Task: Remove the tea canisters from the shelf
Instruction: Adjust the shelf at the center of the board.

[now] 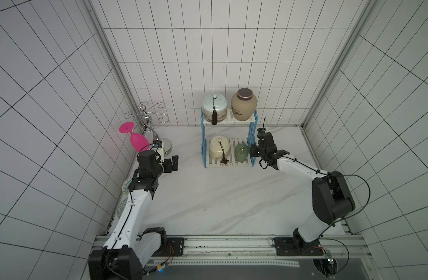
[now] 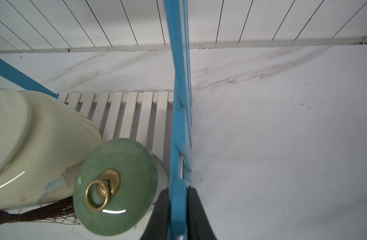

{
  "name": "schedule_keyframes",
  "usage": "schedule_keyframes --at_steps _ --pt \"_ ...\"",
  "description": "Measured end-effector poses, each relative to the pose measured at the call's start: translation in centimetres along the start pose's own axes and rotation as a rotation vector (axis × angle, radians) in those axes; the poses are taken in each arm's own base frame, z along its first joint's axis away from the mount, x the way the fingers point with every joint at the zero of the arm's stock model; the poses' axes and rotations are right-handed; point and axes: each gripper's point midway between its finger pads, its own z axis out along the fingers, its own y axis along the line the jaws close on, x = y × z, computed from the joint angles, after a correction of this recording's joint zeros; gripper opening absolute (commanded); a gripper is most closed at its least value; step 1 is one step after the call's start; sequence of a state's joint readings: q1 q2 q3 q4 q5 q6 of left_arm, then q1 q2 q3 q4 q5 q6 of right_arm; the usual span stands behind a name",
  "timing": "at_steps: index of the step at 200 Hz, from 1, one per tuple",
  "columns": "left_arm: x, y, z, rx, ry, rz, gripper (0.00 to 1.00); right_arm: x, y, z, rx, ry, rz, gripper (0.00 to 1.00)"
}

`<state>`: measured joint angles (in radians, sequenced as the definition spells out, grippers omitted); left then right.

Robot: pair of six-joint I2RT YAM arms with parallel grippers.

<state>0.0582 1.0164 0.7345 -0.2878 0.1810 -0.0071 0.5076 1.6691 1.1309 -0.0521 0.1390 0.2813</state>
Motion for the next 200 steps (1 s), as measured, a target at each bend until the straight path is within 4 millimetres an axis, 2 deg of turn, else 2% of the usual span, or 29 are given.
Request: schedule_keyframes --at_steps 95,132,156,170,200 --pt "0.0 -0.2 0.0 0.011 0.0 0.006 0.99 0.5 0.4 -0.5 0.019 0.012 0.017 0.0" --pt "0.2 -1.6 -0.1 0.094 0.006 0.055 0.99 0.8 0.6 -1.0 0.01 0.032 0.022 0.38" --pt "0.6 -3.2 -0.2 0.177 0.019 0.092 0.99 0.4 1.1 -2.8 -0.019 0.045 0.024 0.52" --pt "0.8 -4.1 -0.4 0.218 0.024 0.109 0.99 -1.0 1.5 -4.3 -0.038 0.022 0.026 0.57" --pt "0.5 -6.1 -1.0 0.308 0.028 0.15 0.99 -5.2 2.2 -8.1 -0.078 -0.071 0.022 0.69"
